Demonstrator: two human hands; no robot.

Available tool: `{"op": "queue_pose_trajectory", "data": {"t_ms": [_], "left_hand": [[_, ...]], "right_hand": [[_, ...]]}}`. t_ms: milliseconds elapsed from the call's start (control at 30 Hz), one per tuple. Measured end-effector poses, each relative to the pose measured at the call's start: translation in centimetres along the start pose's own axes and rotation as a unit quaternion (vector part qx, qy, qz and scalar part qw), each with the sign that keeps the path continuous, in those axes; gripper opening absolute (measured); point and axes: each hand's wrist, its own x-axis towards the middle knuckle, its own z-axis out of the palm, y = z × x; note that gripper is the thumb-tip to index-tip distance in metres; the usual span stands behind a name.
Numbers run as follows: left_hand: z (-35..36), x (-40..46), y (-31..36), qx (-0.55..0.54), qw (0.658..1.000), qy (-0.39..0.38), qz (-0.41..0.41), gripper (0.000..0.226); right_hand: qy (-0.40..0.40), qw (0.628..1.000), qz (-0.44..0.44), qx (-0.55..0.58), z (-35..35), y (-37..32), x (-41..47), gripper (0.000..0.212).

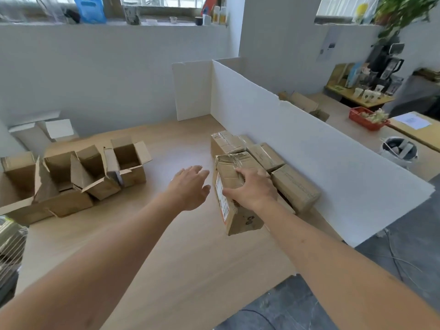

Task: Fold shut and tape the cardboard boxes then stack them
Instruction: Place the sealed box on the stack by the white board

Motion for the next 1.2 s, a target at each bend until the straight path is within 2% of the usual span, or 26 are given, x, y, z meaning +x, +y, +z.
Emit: {"op": "queue_pose_trajectory", "data": {"t_ms": [333, 633, 867, 1200], "left_hand": [[3.4, 10.2, 1.0, -0.016, 0.995, -0.016, -0.099, 0.054], [5.2, 16.7, -2.0, -0.034, 0.981, -0.02, -0.189, 0.05], [7.7, 22.5, -6.7, -0.057, 0.976, -0.023, -0.208, 0.053], [13.0, 28.2, -13.2, -0.077, 0.975, -0.044, -0.205, 0.053]], "right_hand": [[-0.061, 0.996, -0.069, -0.004, 1.6, 2.8, 13.5, 0.087], [-0.089, 0.988, -0.125, -0.005, 5.3, 0.6, 23.3, 0.086], [-0.076, 0.989, -0.122, -0.022, 10.4, -2.0, 30.6, 0.087], [-0.005, 0.99, -0.133, -0.056, 20.5, -4.8, 38.4, 0.085]]}}
